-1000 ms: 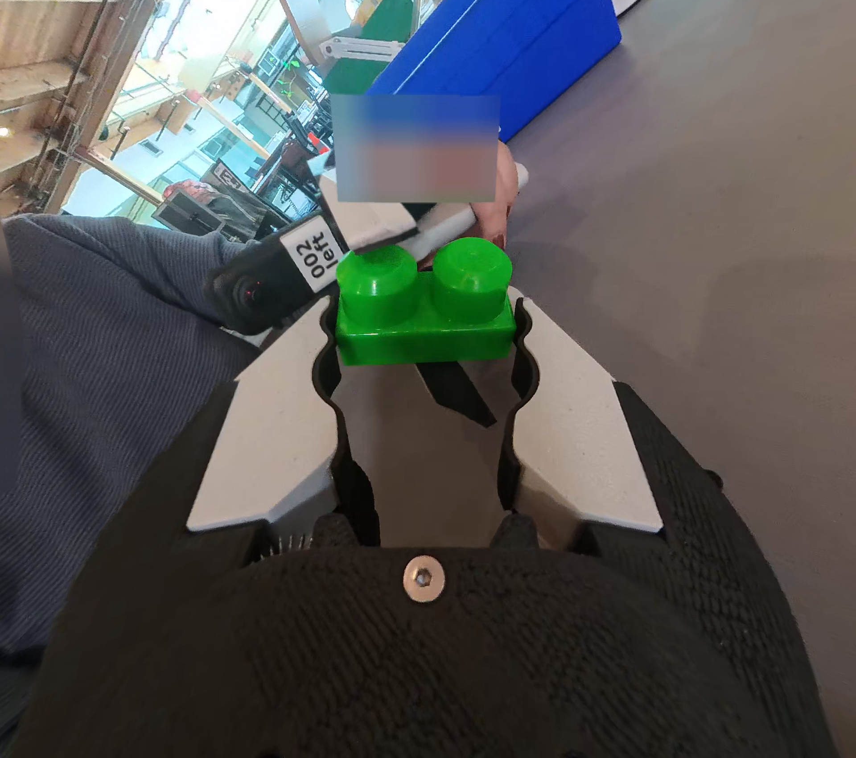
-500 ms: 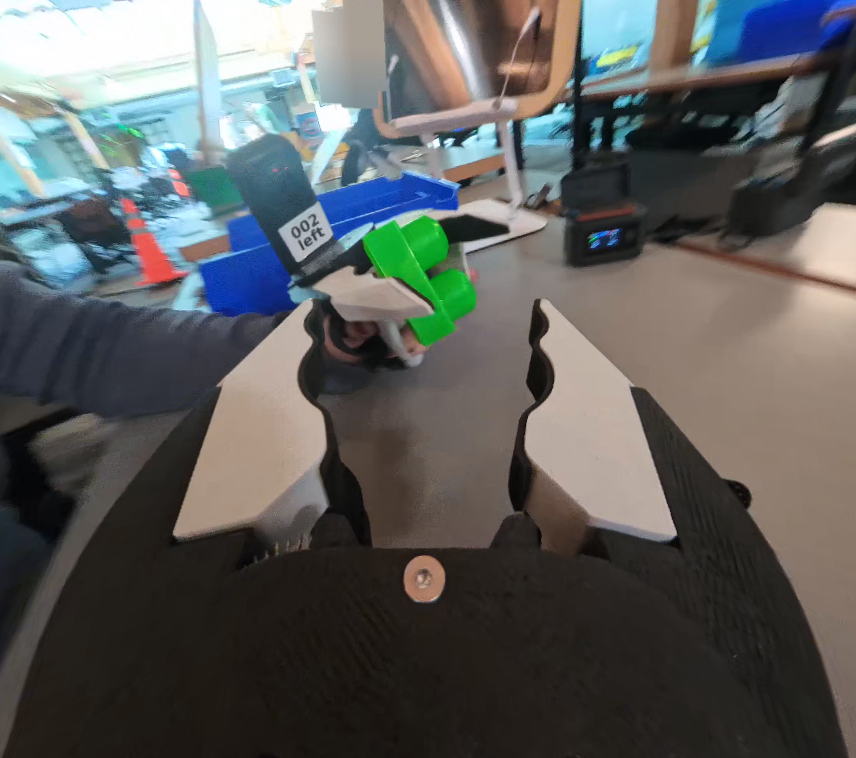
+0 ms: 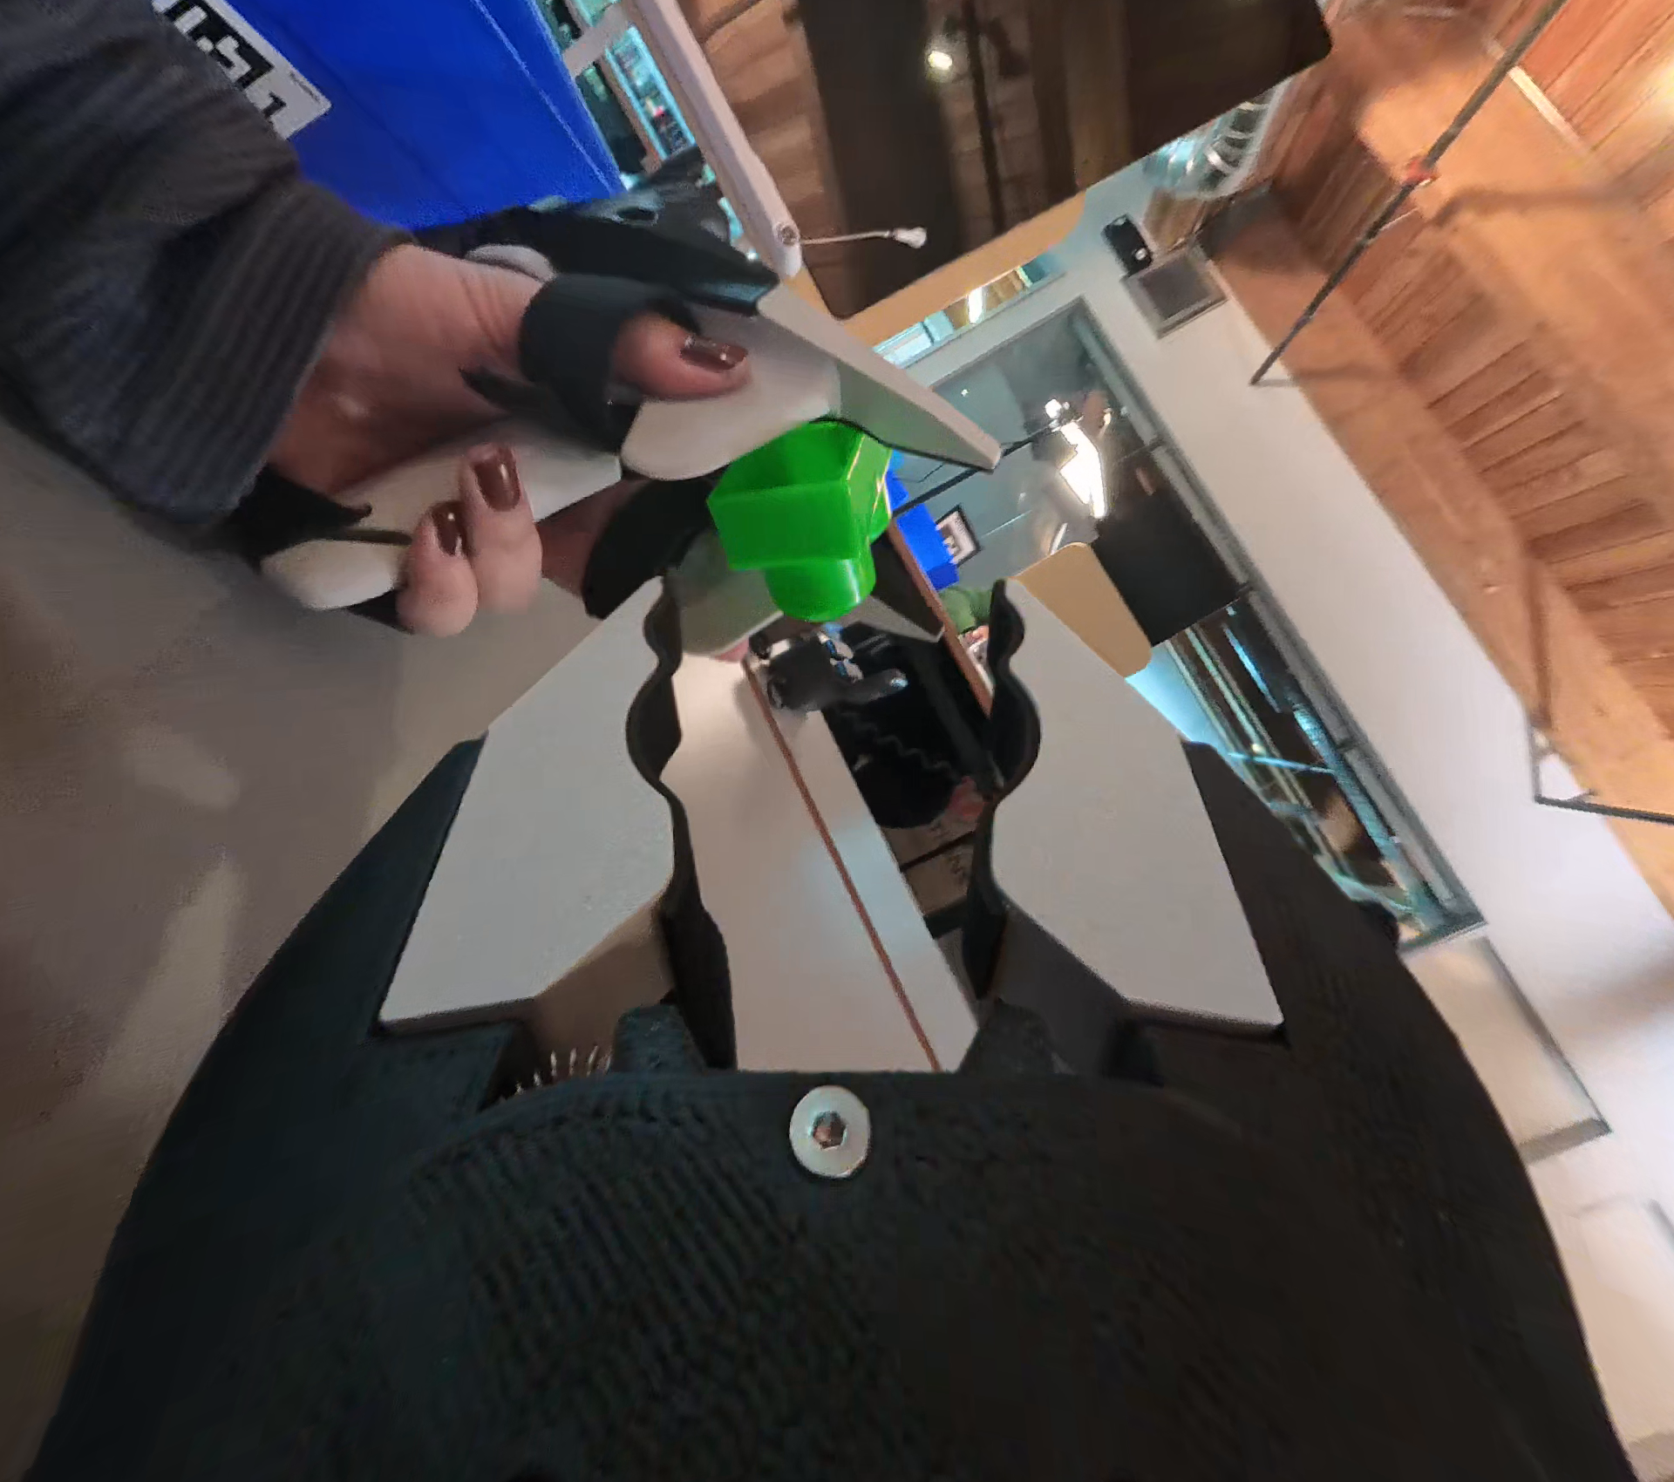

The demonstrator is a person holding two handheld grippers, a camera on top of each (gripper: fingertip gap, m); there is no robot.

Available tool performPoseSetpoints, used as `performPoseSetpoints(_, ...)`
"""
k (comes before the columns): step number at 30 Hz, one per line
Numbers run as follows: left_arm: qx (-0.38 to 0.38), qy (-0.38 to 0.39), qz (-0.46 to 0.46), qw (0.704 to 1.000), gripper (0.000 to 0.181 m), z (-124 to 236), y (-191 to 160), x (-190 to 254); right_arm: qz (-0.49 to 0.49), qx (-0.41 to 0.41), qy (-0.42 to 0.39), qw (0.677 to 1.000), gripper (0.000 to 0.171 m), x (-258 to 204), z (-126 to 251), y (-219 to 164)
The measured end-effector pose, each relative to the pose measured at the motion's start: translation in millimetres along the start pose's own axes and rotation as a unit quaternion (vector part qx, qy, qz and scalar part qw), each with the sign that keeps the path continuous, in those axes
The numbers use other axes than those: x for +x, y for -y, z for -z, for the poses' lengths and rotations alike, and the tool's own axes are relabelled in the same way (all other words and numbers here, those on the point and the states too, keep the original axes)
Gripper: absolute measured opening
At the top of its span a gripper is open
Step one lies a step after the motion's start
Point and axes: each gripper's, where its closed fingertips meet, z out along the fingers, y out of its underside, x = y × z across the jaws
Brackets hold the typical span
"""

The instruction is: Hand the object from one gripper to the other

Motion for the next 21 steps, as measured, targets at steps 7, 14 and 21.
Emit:
performPoseSetpoints(7,0.019,-0.014,0.036,0.999,0.055,-7.0,-4.0,1.6,0.051,0.000,0.000,0.999,0.059,-6.1,-1.4,4.3)
performPoseSetpoints(14,-0.004,-0.026,0.042,0.999,0.055,-18.9,-20.3,9.0,0.107,-0.014,-0.031,0.994,0.038,-1.4,-2.0,5.1)
performPoseSetpoints(21,0.011,0.008,-0.017,1.000,0.070,-17.5,-12.0,6.3,0.119,-0.032,-0.050,0.991,0.034,7.7,-0.5,-0.1)
